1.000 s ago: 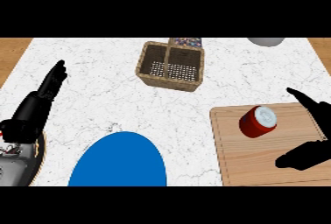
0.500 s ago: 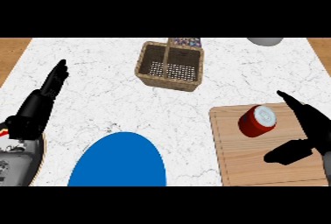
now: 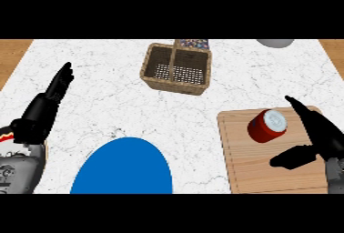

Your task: Pick the can from the cutting board and place it in the basket

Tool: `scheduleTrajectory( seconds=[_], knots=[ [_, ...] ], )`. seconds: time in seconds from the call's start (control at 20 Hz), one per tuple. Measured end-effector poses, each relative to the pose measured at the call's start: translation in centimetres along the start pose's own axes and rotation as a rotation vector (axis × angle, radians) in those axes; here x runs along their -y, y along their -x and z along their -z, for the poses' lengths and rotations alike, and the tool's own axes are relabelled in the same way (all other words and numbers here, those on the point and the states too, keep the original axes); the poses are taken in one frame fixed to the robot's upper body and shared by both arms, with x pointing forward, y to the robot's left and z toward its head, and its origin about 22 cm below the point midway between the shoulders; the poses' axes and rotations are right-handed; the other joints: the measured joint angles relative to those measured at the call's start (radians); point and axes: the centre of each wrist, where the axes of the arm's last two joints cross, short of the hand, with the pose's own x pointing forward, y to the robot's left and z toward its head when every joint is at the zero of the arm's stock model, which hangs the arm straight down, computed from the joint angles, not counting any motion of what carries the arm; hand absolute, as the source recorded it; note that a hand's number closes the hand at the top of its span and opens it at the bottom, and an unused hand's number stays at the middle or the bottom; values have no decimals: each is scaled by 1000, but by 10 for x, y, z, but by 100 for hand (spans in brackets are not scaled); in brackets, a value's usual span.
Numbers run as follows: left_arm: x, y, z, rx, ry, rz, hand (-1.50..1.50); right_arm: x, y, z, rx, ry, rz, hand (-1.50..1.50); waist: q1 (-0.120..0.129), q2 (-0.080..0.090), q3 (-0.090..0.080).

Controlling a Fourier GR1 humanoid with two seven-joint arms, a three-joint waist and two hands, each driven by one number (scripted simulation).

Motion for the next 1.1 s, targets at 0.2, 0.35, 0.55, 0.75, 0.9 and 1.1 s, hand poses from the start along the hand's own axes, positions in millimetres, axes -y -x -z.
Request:
scheduleTrajectory(
  seconds=[0.2, 0.35, 0.55, 0.75, 0.9, 1.1],
  knots=[
    [2, -5, -4, 2, -4, 1, 0, -15, 1, 7, -2, 1, 12, -150, 1, 0, 0],
    [1, -8, -2, 2, -2, -3, 0, -21, 4, 9, -2, -7, 12, -150, 1, 0, 0],
    [-5, -7, 2, -1, -1, -1, 0, -21, 10, 6, -16, -22, 10, -150, -1, 0, 0],
    [-9, -6, -2, -4, -4, 6, 0, -34, 18, 14, -34, -25, 19, -150, 1, 0, 0],
    [-10, -10, 0, 1, -6, 12, 0, -35, 22, 20, -36, -26, 22, -150, 1, 0, 0],
    [-11, -7, 1, 1, -3, 10, 0, -40, 20, 29, -33, -32, 26, 150, 0, -1, -1]
  ],
)
